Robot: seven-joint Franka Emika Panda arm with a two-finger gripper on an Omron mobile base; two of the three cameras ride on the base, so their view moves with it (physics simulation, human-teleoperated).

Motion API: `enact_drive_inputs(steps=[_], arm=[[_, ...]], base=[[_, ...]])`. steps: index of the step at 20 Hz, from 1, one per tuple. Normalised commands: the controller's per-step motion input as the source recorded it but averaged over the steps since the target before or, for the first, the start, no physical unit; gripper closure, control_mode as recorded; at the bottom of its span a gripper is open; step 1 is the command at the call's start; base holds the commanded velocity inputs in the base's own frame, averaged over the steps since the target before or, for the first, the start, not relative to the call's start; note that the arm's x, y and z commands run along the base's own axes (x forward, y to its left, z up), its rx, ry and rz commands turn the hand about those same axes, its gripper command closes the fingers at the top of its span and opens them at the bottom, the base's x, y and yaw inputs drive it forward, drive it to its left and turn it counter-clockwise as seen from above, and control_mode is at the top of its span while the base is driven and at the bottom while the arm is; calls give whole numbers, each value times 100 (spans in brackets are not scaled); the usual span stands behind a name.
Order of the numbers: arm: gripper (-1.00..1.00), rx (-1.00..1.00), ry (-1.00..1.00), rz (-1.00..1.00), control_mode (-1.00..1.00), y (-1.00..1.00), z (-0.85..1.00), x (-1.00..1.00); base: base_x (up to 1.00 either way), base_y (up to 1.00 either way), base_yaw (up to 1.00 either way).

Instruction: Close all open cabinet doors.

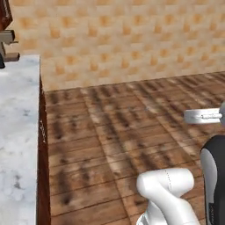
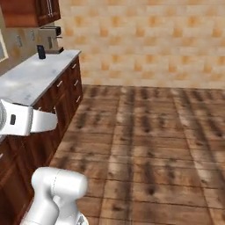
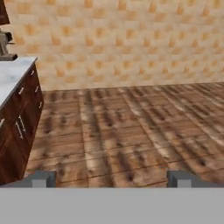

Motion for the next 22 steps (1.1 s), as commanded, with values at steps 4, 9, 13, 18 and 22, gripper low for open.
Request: enact_drive_inputs(steps=[4, 9, 13, 18, 22], arm=[[-100, 0, 0, 0, 100, 0, 0, 0], [-100, 0, 0, 0, 100, 0, 0, 0], [-100, 0, 0, 0, 100, 0, 0, 0], [-100, 0, 0, 0, 100, 0, 0, 0], [-100, 0, 0, 0, 100, 0, 0, 0]], base=[[0, 0, -100], [0, 0, -100], [0, 0, -97], [27, 19, -76], [57, 74, -30]])
